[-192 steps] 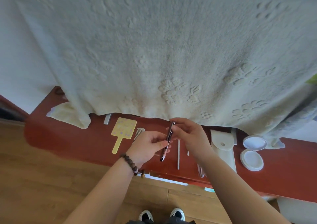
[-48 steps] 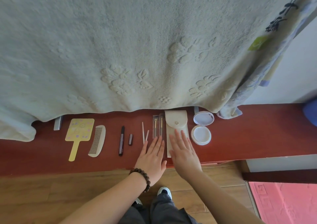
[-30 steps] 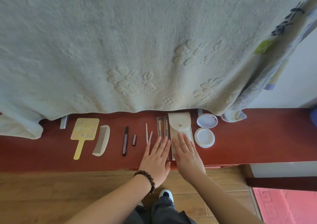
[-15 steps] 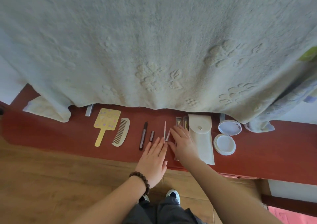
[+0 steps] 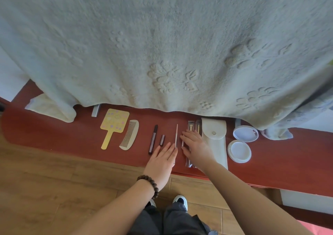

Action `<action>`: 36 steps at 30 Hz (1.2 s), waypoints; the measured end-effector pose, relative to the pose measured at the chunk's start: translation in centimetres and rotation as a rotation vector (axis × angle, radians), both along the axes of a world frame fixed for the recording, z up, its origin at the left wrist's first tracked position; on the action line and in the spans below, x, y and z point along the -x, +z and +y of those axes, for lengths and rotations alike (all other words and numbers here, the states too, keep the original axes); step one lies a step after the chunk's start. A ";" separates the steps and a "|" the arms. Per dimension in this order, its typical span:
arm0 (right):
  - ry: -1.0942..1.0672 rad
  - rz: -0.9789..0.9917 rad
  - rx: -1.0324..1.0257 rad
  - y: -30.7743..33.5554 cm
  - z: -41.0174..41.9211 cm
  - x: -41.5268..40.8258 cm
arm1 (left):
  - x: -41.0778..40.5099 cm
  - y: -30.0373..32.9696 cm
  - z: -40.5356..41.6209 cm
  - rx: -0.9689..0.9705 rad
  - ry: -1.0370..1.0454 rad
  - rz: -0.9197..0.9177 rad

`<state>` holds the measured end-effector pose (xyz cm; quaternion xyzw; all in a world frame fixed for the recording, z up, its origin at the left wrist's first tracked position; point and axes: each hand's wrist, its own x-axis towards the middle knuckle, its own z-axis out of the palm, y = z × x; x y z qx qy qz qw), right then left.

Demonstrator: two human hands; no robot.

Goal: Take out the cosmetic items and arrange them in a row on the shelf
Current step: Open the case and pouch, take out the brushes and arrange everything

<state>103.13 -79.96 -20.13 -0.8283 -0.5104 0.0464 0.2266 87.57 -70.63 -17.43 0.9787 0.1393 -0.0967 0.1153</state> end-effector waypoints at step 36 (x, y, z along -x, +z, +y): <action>0.166 0.134 0.034 1.2 4.8 3.5 | 4.1 0.1 4.4 0.095 0.213 -0.116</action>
